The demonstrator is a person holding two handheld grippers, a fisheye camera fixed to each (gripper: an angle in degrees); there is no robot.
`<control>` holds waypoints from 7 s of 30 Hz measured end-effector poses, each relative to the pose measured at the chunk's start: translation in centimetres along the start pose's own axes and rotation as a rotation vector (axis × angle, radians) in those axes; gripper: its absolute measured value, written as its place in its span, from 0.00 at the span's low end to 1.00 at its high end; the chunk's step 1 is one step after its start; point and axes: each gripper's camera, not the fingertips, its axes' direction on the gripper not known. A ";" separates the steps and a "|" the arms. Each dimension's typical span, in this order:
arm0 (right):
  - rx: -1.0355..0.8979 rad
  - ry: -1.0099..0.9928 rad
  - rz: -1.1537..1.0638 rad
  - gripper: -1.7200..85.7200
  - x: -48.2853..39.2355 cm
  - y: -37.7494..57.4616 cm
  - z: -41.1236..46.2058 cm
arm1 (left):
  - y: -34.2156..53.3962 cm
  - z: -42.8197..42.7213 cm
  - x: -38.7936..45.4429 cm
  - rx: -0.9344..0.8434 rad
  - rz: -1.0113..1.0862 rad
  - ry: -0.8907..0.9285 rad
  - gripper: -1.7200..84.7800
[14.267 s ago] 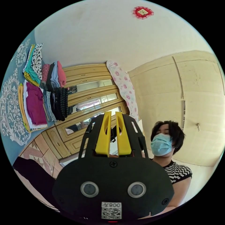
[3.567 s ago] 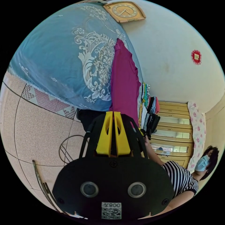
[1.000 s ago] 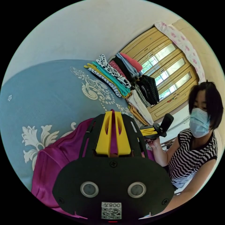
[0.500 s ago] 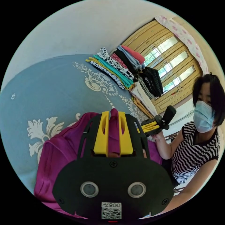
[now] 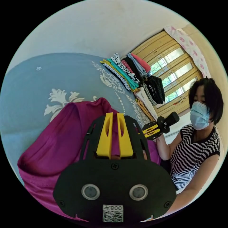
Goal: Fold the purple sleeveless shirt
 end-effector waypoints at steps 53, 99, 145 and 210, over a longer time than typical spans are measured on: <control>0.145 0.121 0.426 0.08 7.6 2.7 -4.9 | 1.0 11.3 9.2 -0.240 0.219 -0.050 0.10; 0.028 -0.008 0.242 0.03 8.8 0.4 -1.9 | 0.2 12.4 19.5 -0.001 0.096 -0.501 0.04; 0.115 -0.009 0.445 0.09 14.6 -2.0 10.7 | -2.4 -6.1 47.6 0.043 0.033 -0.235 0.03; -0.161 -0.429 -0.355 0.03 8.5 -41.7 59.7 | 13.3 -30.6 74.5 0.345 -0.307 -0.762 0.03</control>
